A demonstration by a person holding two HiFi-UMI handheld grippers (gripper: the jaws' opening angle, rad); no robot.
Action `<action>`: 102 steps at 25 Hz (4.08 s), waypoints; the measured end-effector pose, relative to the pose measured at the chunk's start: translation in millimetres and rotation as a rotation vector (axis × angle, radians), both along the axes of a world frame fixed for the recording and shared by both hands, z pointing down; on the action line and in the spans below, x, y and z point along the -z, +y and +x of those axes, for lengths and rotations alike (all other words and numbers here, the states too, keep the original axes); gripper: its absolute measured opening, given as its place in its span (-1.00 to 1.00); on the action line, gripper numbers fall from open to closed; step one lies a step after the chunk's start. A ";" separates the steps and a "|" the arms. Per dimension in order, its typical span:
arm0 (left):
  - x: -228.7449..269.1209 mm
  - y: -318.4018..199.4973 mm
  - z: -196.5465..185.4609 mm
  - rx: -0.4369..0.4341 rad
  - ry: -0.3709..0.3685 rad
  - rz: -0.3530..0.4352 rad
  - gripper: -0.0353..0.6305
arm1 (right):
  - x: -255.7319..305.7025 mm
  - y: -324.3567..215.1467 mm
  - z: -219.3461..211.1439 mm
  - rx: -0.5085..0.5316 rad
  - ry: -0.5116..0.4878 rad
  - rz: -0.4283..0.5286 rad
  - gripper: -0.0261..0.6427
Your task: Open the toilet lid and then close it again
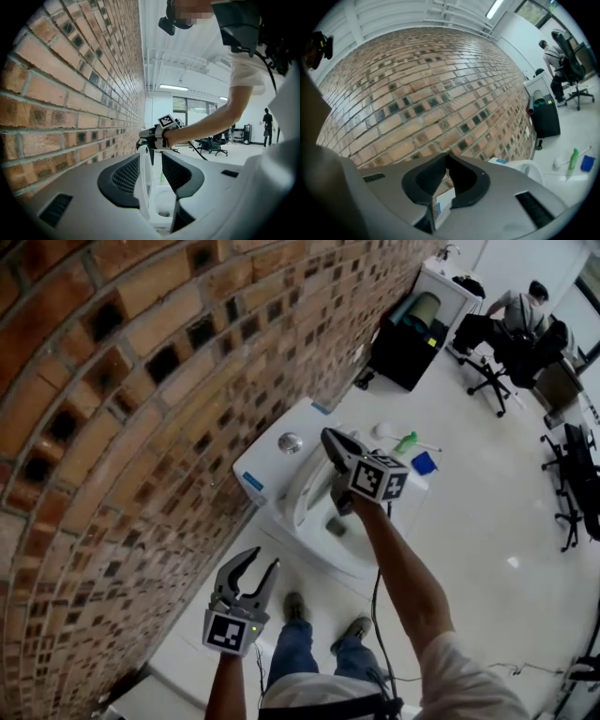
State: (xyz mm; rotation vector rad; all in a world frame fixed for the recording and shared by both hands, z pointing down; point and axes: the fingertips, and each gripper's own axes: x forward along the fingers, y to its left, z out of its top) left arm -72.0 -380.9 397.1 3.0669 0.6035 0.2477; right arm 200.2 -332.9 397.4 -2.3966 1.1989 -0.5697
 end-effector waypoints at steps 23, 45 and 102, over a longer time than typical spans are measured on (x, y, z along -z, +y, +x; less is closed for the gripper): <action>137.6 194.7 1.3 -0.379 0.136 -0.003 -0.47 | 114.9 275.5 -262.9 0.013 0.521 -0.362 -0.83; 134.7 247.2 -12.2 -0.276 0.108 0.007 -0.54 | 121.3 320.4 -278.7 0.072 0.558 -0.337 -0.83; 59.9 392.1 243.2 1.214 0.064 -0.140 -0.54 | 32.2 341.6 139.0 1.609 0.547 -0.074 -0.74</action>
